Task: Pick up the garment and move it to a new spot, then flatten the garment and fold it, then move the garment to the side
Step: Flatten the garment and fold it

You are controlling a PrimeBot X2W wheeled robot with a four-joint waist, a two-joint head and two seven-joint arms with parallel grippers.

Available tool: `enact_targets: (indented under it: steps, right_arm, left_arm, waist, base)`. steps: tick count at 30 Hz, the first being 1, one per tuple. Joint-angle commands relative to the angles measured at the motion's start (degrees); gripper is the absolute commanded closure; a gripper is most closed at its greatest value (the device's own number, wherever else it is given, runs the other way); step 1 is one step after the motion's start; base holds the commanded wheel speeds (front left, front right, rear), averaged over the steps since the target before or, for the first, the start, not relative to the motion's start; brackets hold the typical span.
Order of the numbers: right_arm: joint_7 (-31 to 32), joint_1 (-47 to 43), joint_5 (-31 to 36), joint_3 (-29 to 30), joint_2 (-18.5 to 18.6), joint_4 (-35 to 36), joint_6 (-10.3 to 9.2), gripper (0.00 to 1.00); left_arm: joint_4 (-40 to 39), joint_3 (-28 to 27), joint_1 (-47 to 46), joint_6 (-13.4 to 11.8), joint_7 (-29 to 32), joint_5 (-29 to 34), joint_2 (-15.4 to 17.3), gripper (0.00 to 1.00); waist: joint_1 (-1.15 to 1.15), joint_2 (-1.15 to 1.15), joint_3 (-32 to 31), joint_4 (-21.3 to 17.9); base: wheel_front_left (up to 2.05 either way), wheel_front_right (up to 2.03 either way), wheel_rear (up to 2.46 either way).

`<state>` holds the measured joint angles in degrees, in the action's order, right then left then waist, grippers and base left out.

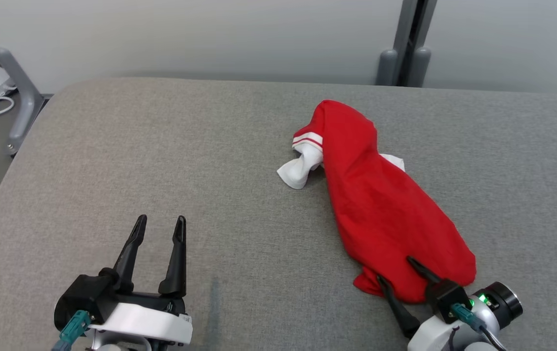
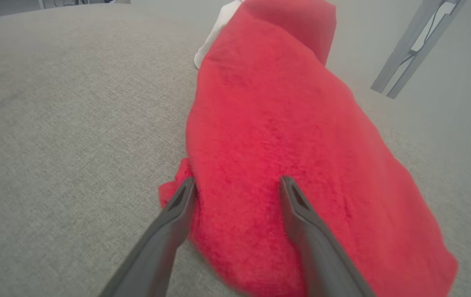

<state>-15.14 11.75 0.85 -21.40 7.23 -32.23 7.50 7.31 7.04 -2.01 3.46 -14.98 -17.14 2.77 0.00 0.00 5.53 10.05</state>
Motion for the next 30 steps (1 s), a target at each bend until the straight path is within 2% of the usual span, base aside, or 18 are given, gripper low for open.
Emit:
enact_targets:
  steps: [1, 4, 5, 6, 7, 13, 20, 25, 30]
  right_arm:
    - [-0.10, 1.06, 0.51, 0.33, 0.34, -0.80, -0.03, 0.00]
    - [-0.10, 1.88, 0.95, 0.88, 0.00, -4.06, -0.02, 0.00]
    - [-0.10, 2.26, 0.83, 0.40, -0.11, -5.33, -0.02, 0.55]
    - [-0.10, 3.07, 0.84, 0.15, -0.07, -5.90, -0.02, 0.82]
    - [-0.10, 3.79, 0.60, 0.32, -0.07, -6.01, -0.03, 1.00]
    - [-0.10, 4.93, -2.42, -0.59, -0.82, -3.56, -0.02, 1.00]
    - [-0.10, 8.41, -8.51, -11.20, 0.16, 3.92, -0.02, 1.00]
    - [-0.10, 13.87, -14.17, -15.76, 2.95, 11.13, -0.02, 1.00]
    - [1.85, 18.30, -20.76, -11.65, 8.69, 15.27, -0.03, 1.00]
  left_arm:
    - [0.12, -0.03, -1.16, -0.30, -0.15, -0.25, 0.25, 0.00]
    - [0.46, 0.26, -1.36, -0.35, -0.15, -0.44, 0.24, 0.00]
    - [0.58, 0.37, -1.46, -0.34, -0.14, -0.38, 0.24, 0.00]
    - [0.65, 0.48, -1.53, -0.34, -0.15, -0.31, 0.24, 0.00]
    - [0.75, 0.60, -1.55, -0.36, -0.15, -0.25, 0.21, 0.00]
    - [1.12, 0.88, -1.05, -0.85, -0.15, -0.61, 0.23, 0.00]
    - [1.17, 1.31, 0.44, -1.41, -0.15, -0.99, 0.23, 0.00]
    - [0.81, 0.96, 1.57, -1.77, -0.14, -1.04, 0.24, 0.00]
    - [0.42, 1.65, 1.36, -1.89, -0.15, -1.59, 0.24, 0.00]
  waist:
    - [0.00, 0.00, 1.29, 1.41]
    - [0.00, 0.00, 1.91, 2.53]
    - [0.00, 0.00, 1.94, 2.83]
    - [0.00, 0.00, 1.92, 3.06]
    - [0.00, 0.00, 1.83, 3.25]
    - [0.00, 0.00, 0.23, 3.74]
    - [0.00, 0.00, -2.77, 2.92]
    - [0.00, 0.00, -4.10, 0.88]
    - [0.00, 0.00, -4.08, -0.99]
  base:
    - [0.00, 0.00, 0.00]
    - [0.00, 0.00, 0.00]
    - [0.00, 0.00, 0.00]
    - [0.00, 0.00, 0.00]
    - [0.00, 0.00, 0.00]
    - [0.00, 0.00, 0.00]
    - [0.00, 0.00, 0.00]
    - [0.00, 0.00, 0.00]
    - [0.00, 0.00, 0.00]
